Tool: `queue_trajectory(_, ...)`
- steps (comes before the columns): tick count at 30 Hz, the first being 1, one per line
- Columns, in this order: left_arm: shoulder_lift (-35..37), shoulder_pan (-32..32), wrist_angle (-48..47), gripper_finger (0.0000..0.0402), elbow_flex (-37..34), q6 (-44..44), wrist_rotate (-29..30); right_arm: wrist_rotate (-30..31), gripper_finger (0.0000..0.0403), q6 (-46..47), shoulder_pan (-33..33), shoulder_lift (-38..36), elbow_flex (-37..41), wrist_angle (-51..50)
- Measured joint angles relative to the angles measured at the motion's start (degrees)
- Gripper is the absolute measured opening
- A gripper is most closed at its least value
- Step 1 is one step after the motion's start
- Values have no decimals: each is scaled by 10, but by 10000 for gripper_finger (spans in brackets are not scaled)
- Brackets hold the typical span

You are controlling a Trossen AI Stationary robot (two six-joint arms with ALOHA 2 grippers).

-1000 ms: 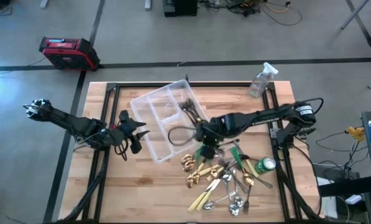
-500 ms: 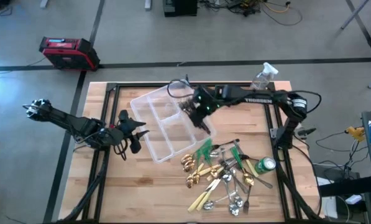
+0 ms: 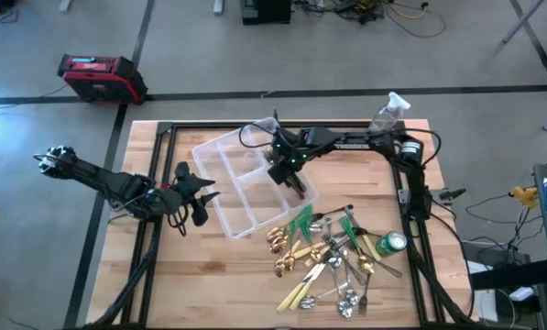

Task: Sort silverware
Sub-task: Put the black fork into the transparent silverware tray

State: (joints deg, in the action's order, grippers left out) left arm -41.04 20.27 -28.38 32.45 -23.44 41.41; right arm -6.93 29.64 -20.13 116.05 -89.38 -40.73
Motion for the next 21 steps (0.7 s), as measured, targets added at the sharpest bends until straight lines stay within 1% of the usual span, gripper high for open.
queue_trajectory(6, -1, 0, 0, 155, 0, 0, 0, 41, 0, 30, -4, 48, -19, 0)
queue_trajectory(9, -2, 0, 0, 155, 0, 0, -4, 50, 12, 34, -4, 62, -24, 0)
queue_trajectory(12, -2, 0, 0, 155, 0, 0, -4, 52, 36, 28, -4, 67, -24, -1)
queue_trajectory(16, -1, 0, -1, 155, 0, 0, -4, 52, 80, 7, -2, 61, -25, -7)
queue_trajectory(21, 0, 0, -18, 155, 0, -9, -5, 56, 134, -49, 9, 18, -25, -37)
